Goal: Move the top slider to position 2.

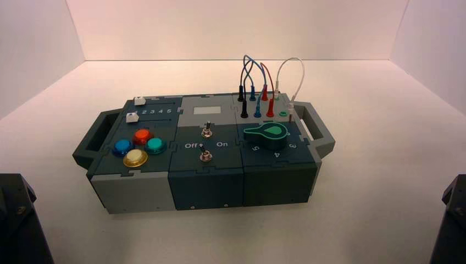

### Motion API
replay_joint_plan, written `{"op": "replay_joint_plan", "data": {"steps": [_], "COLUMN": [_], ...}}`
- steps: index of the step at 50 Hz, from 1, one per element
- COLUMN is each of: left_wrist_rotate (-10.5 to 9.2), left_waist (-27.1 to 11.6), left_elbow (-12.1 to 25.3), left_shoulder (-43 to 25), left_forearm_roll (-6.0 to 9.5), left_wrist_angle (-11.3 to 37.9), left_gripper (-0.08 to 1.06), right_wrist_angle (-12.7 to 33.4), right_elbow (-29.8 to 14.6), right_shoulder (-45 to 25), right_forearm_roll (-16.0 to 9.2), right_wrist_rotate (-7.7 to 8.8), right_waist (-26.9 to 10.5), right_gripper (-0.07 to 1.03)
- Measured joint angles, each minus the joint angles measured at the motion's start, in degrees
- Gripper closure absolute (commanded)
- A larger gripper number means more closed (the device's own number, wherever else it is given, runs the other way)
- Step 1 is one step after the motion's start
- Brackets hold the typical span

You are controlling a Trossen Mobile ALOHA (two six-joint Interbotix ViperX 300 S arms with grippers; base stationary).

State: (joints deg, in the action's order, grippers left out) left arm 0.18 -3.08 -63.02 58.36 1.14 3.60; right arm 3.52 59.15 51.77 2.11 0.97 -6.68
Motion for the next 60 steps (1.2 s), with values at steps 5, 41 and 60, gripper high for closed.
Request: {"op": "replay_joint_plan", "data": {"steps": [5, 41, 60], "left_wrist_rotate": [0.0, -1.32, -1.85], "left_waist": [-0.09, -5.45, -5.89], "left_elbow": [0.0, 2.37, 5.89], "left_shoulder": [0.0, -7.12, -12.48], "left_forearm_roll": [-0.09, 0.79, 2.37], "left_wrist_angle": [0.09, 19.07, 31.38], "left_gripper": [1.01, 1.01, 1.01], "right_wrist_angle": [0.09, 11.16, 19.42], "right_elbow": [0.0, -2.72, -9.93], "right_shoulder": [0.0, -9.23, -27.16], "right_forearm_roll": [-0.09, -1.76, -5.36], "right_wrist_rotate": [-0.09, -0.18, -0.18], "right_waist": [0.0, -14.94, -26.46], "right_gripper": [0.99, 0.99, 0.99]}}
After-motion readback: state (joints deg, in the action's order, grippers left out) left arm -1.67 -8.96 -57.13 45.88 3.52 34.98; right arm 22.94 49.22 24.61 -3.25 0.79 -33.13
